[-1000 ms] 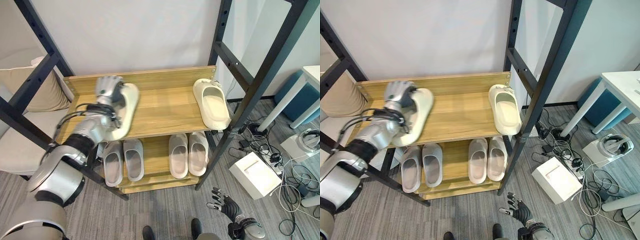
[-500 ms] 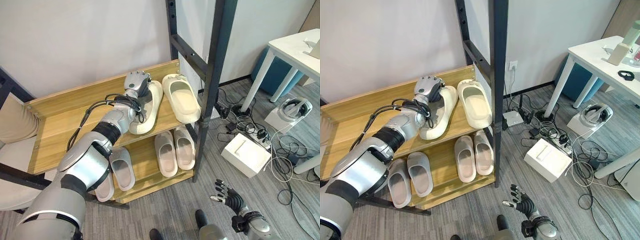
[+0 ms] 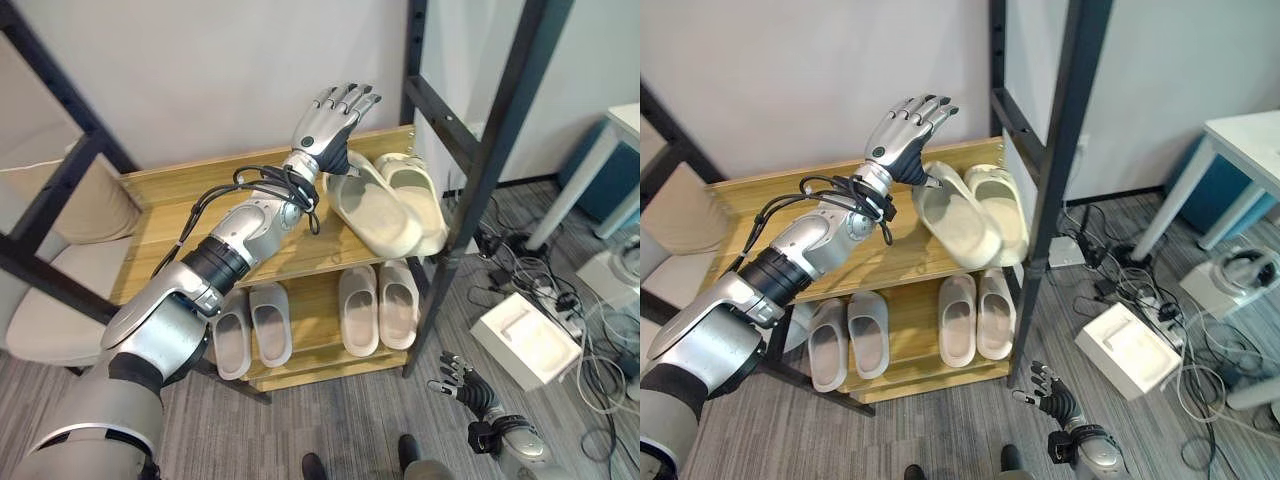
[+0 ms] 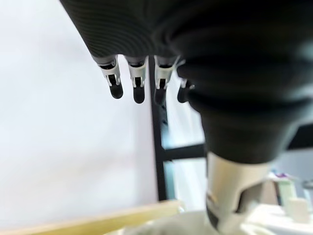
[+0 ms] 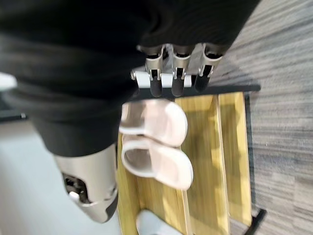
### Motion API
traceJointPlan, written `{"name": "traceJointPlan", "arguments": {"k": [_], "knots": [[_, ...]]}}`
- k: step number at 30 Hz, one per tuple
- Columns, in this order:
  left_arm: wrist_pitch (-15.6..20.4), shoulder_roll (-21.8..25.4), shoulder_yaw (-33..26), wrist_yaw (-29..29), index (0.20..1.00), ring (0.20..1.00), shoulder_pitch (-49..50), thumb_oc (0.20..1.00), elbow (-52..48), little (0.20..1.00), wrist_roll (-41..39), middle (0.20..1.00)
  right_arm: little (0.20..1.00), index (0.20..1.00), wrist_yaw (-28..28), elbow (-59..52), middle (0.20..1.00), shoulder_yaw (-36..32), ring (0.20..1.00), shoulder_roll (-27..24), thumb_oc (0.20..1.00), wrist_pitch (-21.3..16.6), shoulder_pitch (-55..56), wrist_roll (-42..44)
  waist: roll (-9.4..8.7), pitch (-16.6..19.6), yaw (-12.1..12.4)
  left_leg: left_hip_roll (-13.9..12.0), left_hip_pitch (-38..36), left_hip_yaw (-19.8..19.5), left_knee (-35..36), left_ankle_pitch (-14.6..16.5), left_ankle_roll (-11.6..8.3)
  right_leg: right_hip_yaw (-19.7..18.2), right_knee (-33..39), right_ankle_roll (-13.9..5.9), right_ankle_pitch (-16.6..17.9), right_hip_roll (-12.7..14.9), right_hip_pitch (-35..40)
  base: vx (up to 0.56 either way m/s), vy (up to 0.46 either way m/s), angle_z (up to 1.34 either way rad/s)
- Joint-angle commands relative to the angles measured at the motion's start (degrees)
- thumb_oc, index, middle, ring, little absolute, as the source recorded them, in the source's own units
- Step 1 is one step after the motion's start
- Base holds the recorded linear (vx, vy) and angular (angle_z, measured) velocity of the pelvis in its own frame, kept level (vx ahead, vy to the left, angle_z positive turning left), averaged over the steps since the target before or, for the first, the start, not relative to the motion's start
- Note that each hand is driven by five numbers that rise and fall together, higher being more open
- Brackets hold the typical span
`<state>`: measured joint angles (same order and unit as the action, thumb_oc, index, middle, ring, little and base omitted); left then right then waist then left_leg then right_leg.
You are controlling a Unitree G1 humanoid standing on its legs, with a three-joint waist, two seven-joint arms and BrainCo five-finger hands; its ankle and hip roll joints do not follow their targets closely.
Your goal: Arrange the slippers neatly on the shoe rack.
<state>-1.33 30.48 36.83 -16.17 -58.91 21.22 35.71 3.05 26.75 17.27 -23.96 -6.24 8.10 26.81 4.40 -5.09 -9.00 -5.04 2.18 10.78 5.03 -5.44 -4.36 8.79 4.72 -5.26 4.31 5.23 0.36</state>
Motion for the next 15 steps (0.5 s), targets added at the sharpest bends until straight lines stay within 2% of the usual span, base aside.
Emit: {"name": "traceJointPlan", "arguments": {"k": [1,2,5,8,14,15], "knots": [[0.87,1.67,-3.84,0.82,1.000,1.000,-2.95,1.000,4.34,1.000,2.78,1.000,1.000,1.000,0.47,-1.92,1.000,-1.21,1.000,1.53,1.000,-0.78,0.20,-1.56,-2.18,1.38,0.63,-4.11,-2.10,-2.00,-0.03,-0.12,-4.37,1.47,0.28,-4.78,-2.32,1.99,2.07,0.00,0.006,0.23],[0.80,1.79,-3.99,0.97,1.000,1.000,-2.73,1.000,4.05,1.000,2.81,1.000,1.000,1.000,0.47,-1.91,1.000,-1.13,1.000,1.49,1.000,-0.78,0.22,-1.57,-2.16,1.43,0.52,-4.10,-2.09,-2.03,-0.03,-0.12,-4.36,1.51,0.28,-4.78,-2.33,2.01,2.09,0.00,0.012,0.13],[3.23,2.88,-9.03,1.85,1.000,1.000,4.57,1.000,-2.96,1.000,-3.66,1.000,1.000,1.000,0.43,-1.62,1.000,-1.55,1.000,2.14,1.000,-0.19,-0.03,-2.22,-2.67,1.40,2.00,-3.94,-2.04,-2.66,-0.03,-0.15,-4.35,2.17,0.28,-4.57,-2.36,2.00,2.45,0.00,0.010,0.05],[3.94,3.13,-11.54,2.02,1.000,1.000,9.73,1.000,-4.99,1.000,-5.65,1.000,1.000,1.000,0.89,-1.72,1.000,-1.29,1.000,2.40,1.000,0.06,0.43,-2.76,-2.88,1.55,2.39,-3.98,-2.18,-2.80,-0.03,-0.11,-4.33,2.42,0.28,-4.47,-2.34,2.00,2.69,0.00,0.014,0.08],[4.31,3.65,-13.25,2.74,1.000,1.000,15.52,1.000,-5.94,1.000,-7.44,1.000,1.000,1.000,1.31,-1.29,1.000,-1.12,1.000,2.57,1.000,0.30,0.54,-3.03,-3.28,1.51,3.12,-3.84,-1.86,-3.19,-0.03,-0.06,-4.30,2.94,0.28,-4.58,-2.10,2.11,2.58,-0.01,0.022,0.09],[4.89,3.49,-14.30,2.74,1.000,1.000,17.15,1.000,-7.07,1.000,-9.70,1.000,1.000,1.000,1.48,-1.32,1.000,-1.24,1.000,2.79,1.000,0.37,0.72,-3.12,-3.36,1.46,3.27,-3.82,-1.87,-3.25,-0.03,-0.02,-4.24,2.93,0.28,-4.60,-2.06,2.20,2.57,0.00,0.000,0.00]]}}
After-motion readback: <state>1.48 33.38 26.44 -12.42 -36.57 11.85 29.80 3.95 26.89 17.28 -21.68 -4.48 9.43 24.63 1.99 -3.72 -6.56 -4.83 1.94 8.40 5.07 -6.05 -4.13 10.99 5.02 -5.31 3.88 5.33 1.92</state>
